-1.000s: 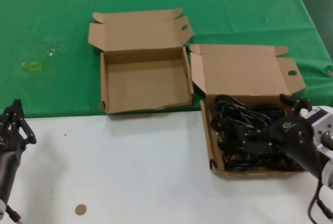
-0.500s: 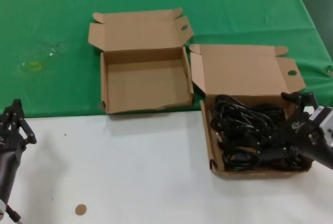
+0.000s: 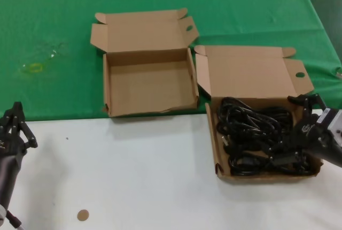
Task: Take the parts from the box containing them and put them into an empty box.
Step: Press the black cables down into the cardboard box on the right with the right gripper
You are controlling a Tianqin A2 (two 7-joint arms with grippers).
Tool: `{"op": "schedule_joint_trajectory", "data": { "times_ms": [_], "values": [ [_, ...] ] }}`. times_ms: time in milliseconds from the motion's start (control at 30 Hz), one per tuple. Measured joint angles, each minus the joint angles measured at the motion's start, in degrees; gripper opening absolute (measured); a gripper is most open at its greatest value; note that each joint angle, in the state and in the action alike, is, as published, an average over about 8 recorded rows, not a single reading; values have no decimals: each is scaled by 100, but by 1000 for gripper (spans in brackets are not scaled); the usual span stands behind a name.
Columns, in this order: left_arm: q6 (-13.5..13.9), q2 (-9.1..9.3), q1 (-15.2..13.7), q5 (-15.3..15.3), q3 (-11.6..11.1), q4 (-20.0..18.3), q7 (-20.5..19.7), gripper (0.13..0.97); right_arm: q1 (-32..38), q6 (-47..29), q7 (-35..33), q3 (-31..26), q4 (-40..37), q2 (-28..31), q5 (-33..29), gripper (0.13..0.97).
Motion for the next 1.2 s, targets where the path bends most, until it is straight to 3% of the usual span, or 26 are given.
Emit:
{"op": "schedule_joint_trajectory", "data": {
  "times_ms": [400,700,967,1100,1200],
  "values": [
    [0,0,0,0,0,0,0,144,24,-622,572,235,-170,-245,-1061,889],
    [0,0,0,0,0,0,0,144,-63,-1005,822,580,-397,-509,-1717,748],
    [0,0,0,0,0,0,0,144,-101,-1357,790,969,-637,-782,-2082,537],
    [0,0,0,0,0,0,0,144,-119,-1522,784,1145,-705,-903,-2239,537],
    [0,0,0,0,0,0,0,144,-138,-1633,798,1262,-730,-983,-2354,464]
  ]
}}
